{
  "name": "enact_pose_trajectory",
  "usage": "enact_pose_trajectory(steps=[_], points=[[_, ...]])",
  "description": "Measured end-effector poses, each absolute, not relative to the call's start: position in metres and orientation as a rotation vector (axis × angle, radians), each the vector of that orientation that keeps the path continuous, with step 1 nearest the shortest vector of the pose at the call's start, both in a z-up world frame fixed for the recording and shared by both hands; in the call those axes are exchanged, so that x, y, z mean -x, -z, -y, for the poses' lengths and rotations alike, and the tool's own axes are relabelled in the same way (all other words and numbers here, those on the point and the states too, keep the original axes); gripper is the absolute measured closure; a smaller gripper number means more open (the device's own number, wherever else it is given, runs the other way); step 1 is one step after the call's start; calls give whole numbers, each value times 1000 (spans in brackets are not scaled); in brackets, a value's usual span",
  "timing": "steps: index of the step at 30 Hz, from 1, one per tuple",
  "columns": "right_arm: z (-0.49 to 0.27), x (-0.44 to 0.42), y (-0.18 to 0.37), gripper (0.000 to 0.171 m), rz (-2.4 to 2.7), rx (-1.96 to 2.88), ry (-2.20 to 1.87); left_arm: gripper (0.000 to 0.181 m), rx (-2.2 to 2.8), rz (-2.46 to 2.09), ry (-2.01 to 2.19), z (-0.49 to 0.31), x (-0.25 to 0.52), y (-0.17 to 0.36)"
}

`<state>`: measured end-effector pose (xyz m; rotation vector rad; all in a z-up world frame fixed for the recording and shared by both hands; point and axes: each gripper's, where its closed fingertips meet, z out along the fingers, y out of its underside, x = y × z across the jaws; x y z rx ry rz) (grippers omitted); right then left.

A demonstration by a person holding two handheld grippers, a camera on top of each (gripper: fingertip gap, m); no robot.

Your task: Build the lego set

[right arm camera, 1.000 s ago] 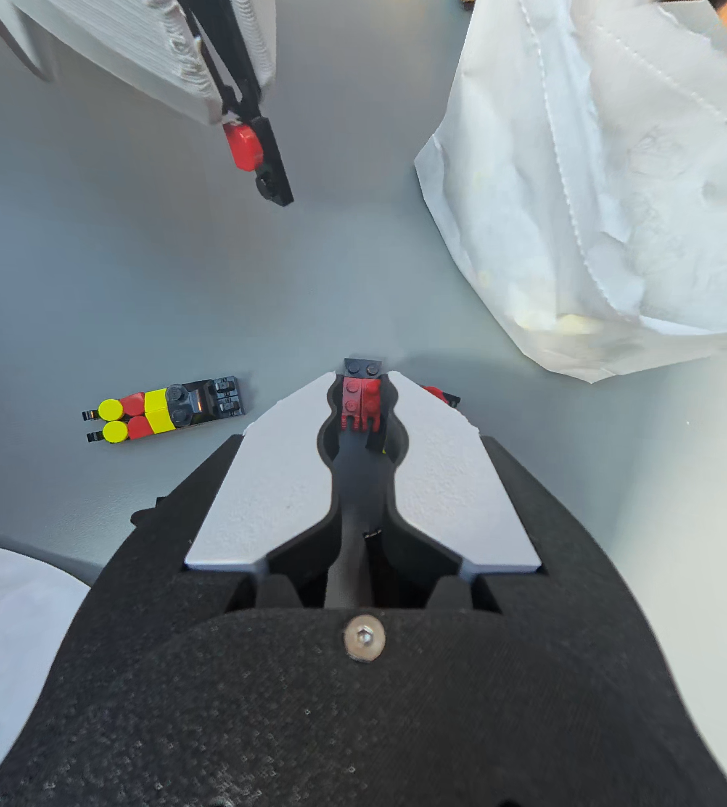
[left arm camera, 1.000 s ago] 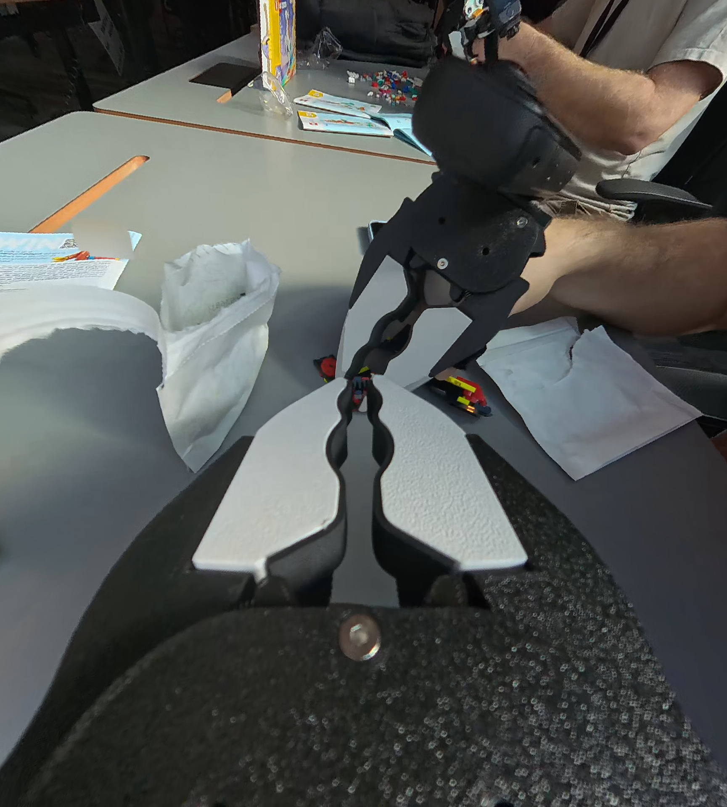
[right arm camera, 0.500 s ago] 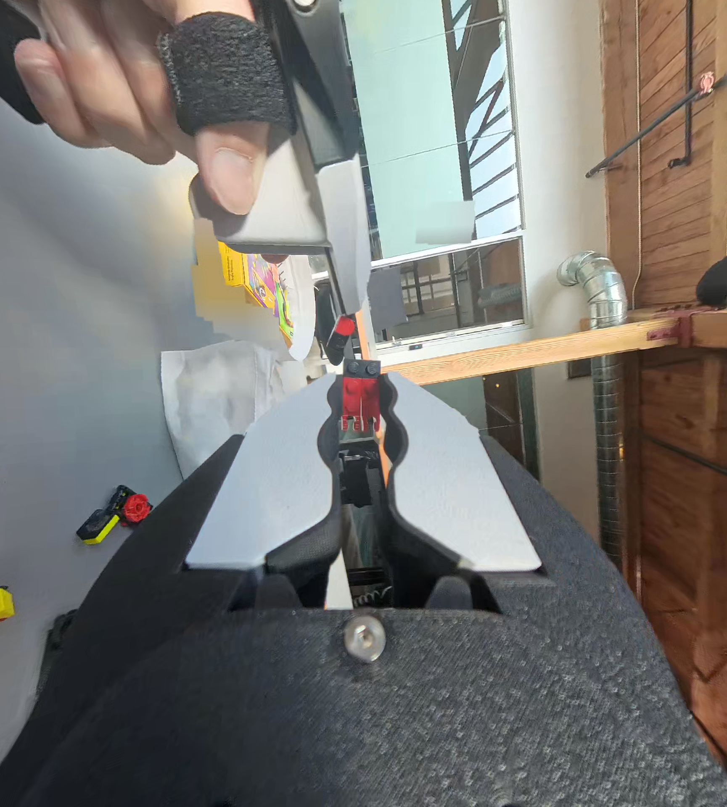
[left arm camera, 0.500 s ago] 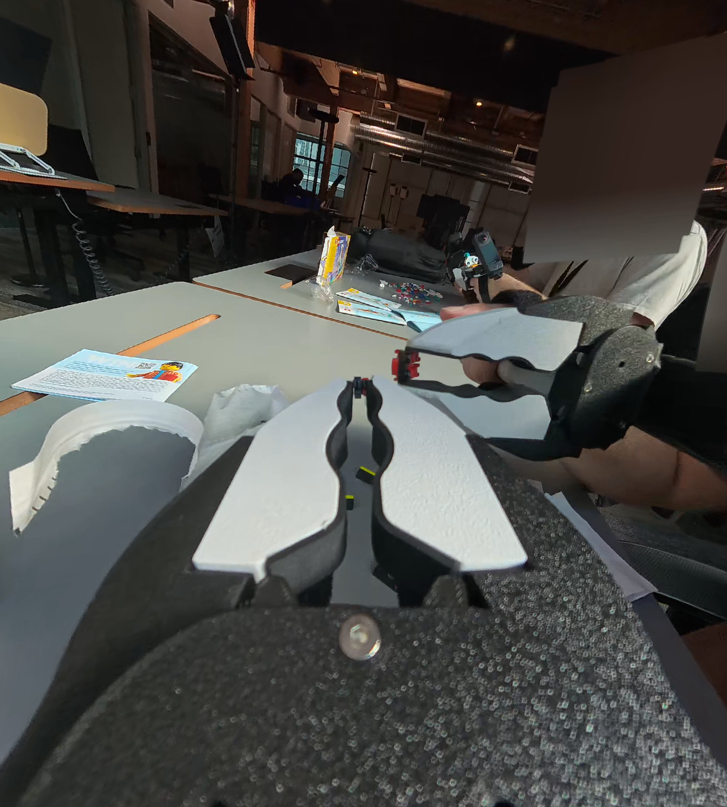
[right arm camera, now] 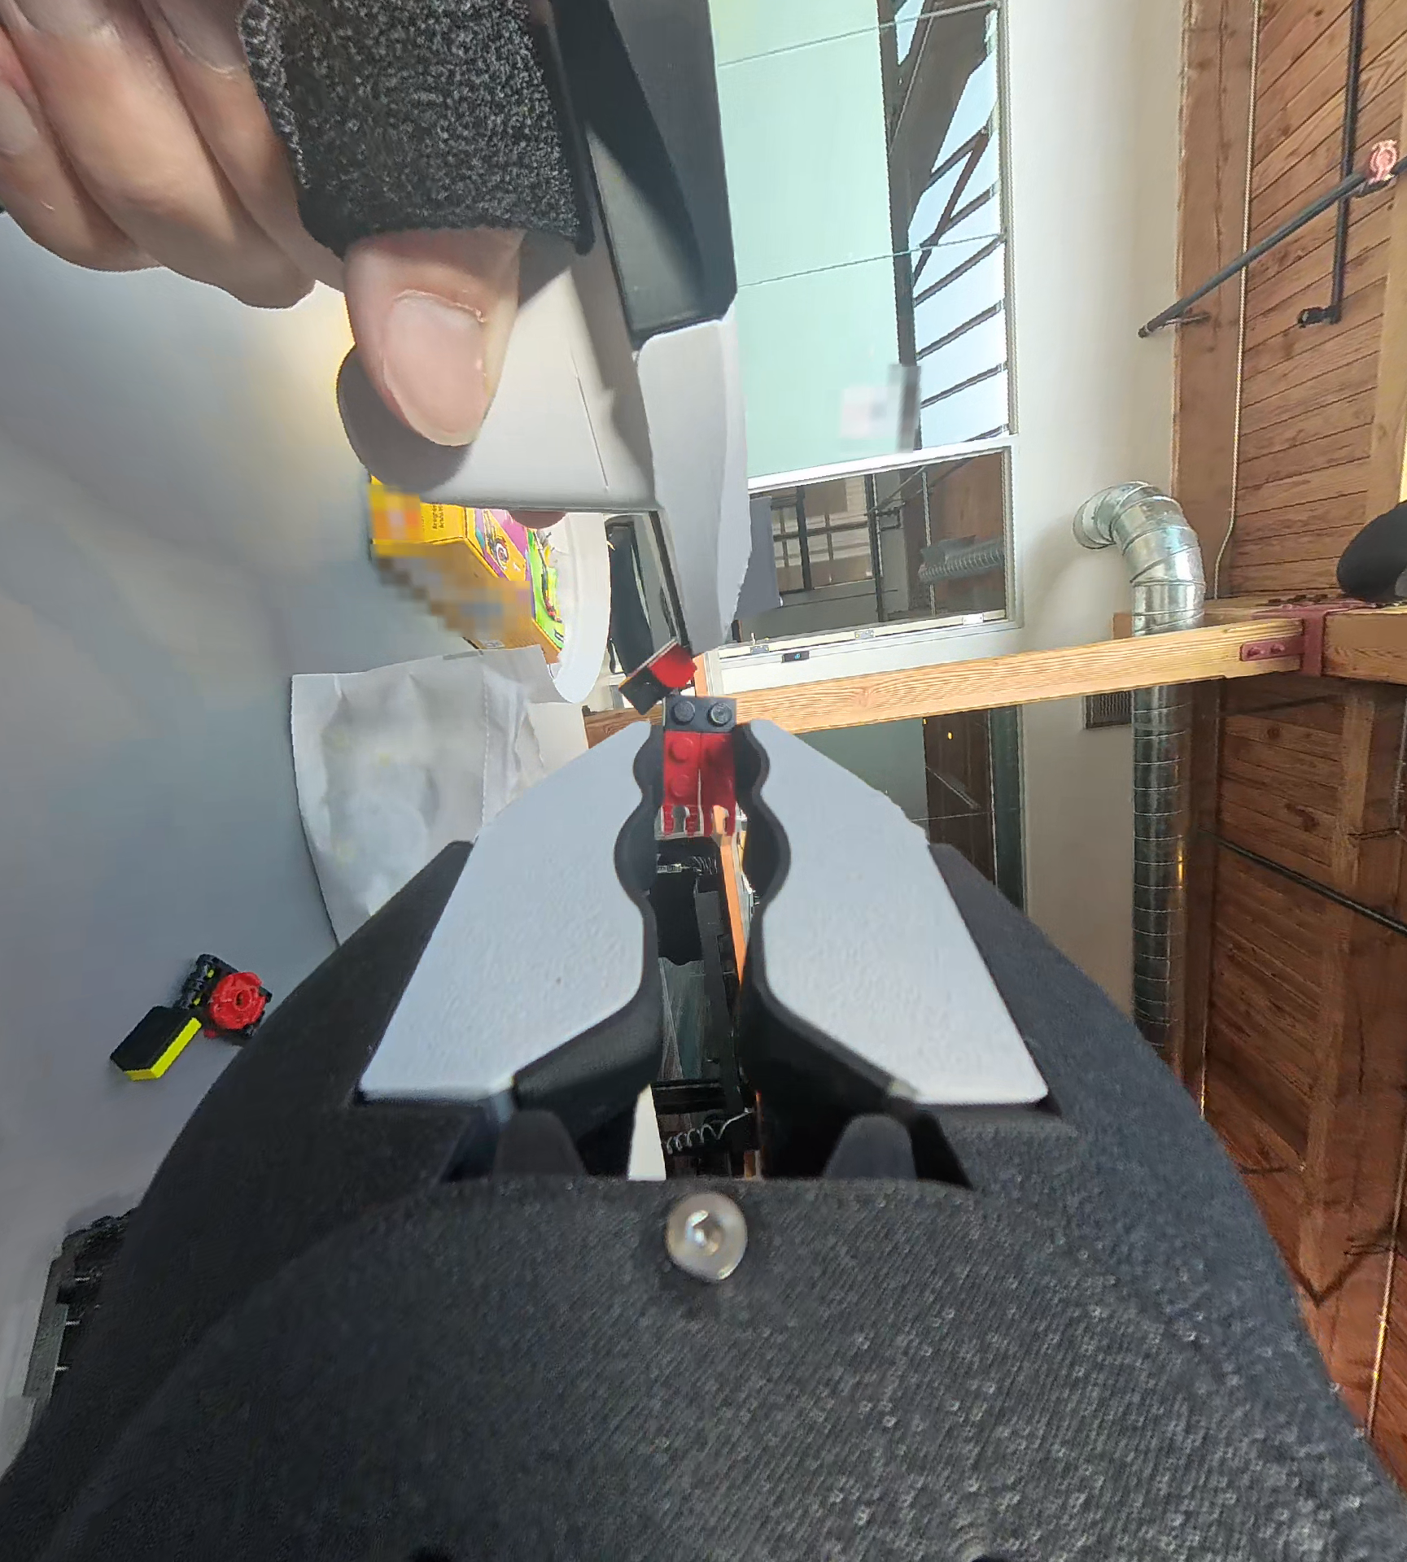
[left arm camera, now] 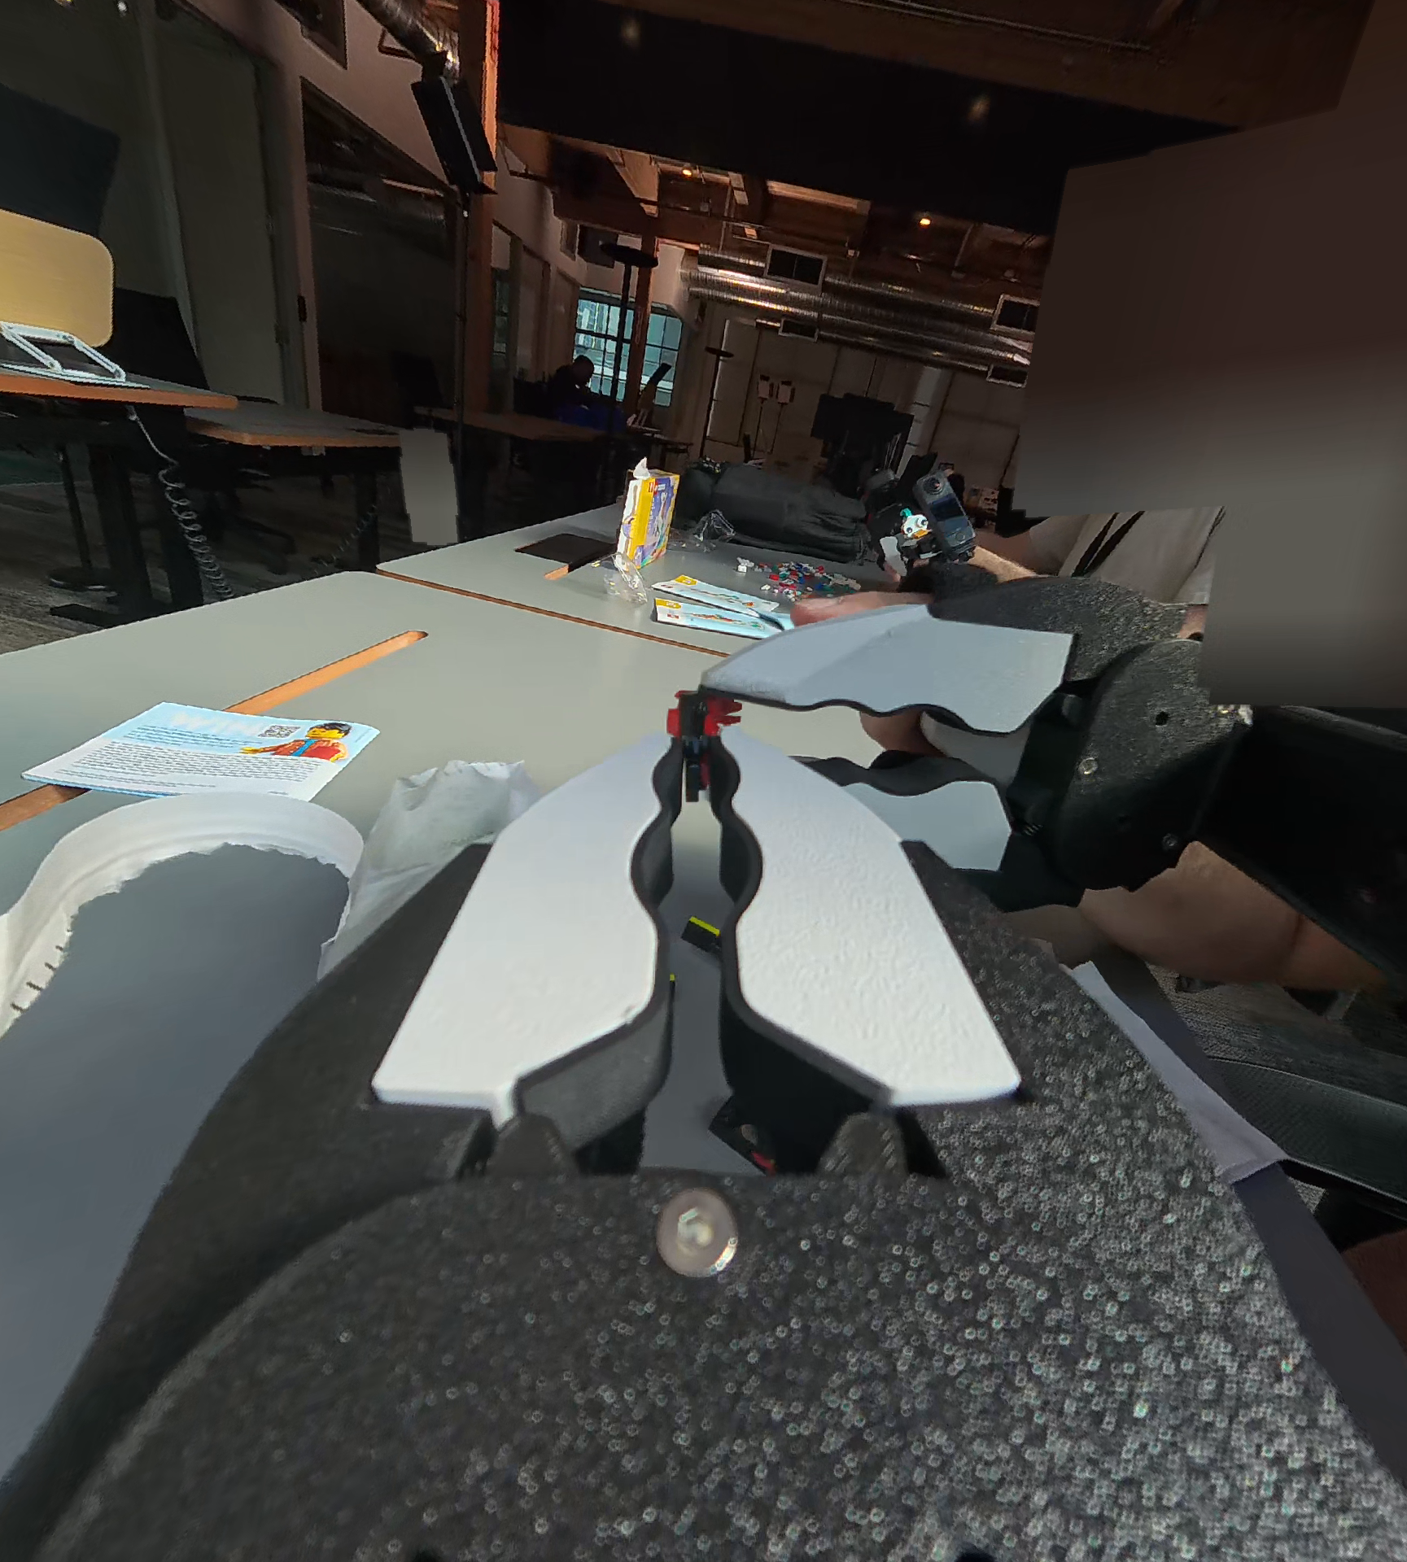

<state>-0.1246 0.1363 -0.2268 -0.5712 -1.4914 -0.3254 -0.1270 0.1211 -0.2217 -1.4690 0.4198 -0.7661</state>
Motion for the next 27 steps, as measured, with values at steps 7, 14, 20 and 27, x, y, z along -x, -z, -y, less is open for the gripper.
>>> enact_pose_trajectory(steps=[7,14,20,27], points=[[-137,119,277,155,1696,732,163,176,1777,-446,810,-120,132,287],[-141,115,325,156,1850,1061,-201,176,2186,-741,719,-93,144,361],[-141,111,330,156,1854,1126,-261,174,2271,-657,691,-97,166,372],[-138,110,333,156,1860,1136,-292,166,2151,-869,441,-89,188,363]])
